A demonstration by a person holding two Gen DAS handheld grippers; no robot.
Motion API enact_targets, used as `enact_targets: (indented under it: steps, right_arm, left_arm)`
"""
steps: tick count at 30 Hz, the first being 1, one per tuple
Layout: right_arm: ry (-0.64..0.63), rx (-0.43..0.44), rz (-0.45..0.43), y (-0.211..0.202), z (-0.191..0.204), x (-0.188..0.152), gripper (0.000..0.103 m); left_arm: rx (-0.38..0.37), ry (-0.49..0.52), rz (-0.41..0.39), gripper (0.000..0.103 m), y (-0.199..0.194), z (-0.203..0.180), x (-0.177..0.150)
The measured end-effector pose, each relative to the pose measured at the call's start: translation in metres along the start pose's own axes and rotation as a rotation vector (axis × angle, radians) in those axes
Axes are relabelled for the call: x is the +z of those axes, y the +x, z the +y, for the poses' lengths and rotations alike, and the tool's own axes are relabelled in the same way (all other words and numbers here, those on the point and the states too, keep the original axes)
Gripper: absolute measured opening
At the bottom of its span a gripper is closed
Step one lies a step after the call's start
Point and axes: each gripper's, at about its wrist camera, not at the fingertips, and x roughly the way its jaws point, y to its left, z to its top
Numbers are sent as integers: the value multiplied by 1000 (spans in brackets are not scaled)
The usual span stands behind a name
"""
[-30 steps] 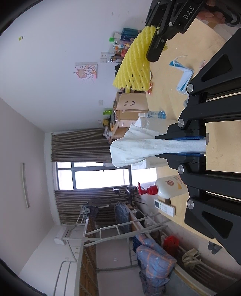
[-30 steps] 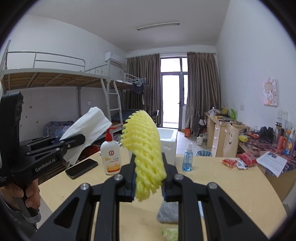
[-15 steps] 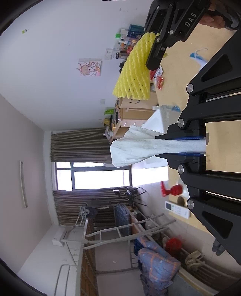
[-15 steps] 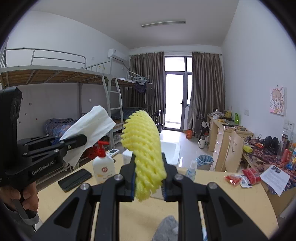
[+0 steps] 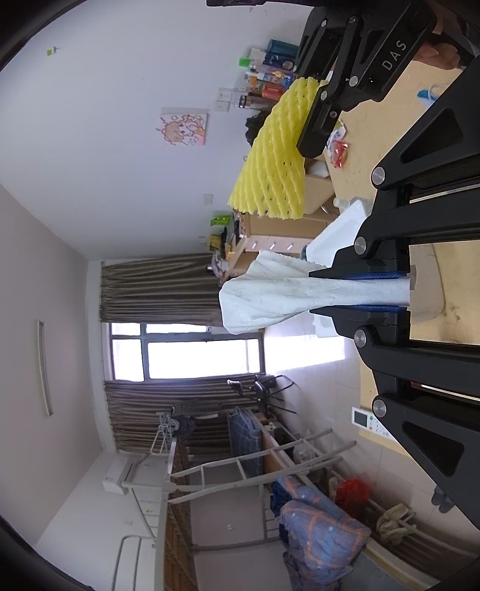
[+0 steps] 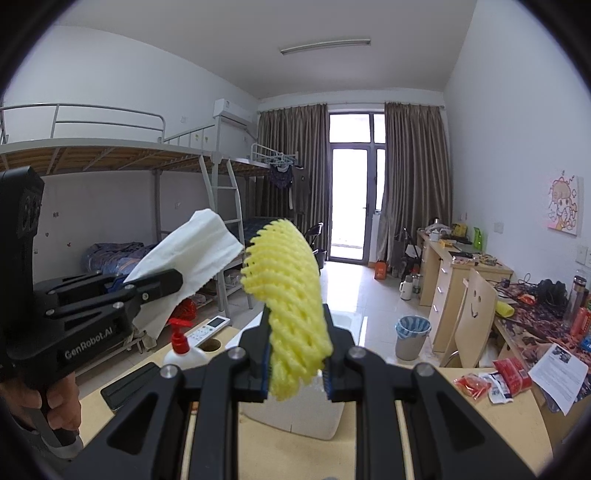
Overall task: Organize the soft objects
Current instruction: 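Lift the paper towel with the left tool while the right tool carries the foam sleeve to the box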
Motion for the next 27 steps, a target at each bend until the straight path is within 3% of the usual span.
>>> enact_targets:
  steps: [17, 27]
  right_arm:
    - [41, 7, 43, 49, -11, 2, 25]
    - [56, -8, 93, 65, -10, -3, 25]
  left_arm:
    - [42, -4, 60, 10, 65, 5, 14]
    - [33, -26, 115, 10, 96, 9, -2]
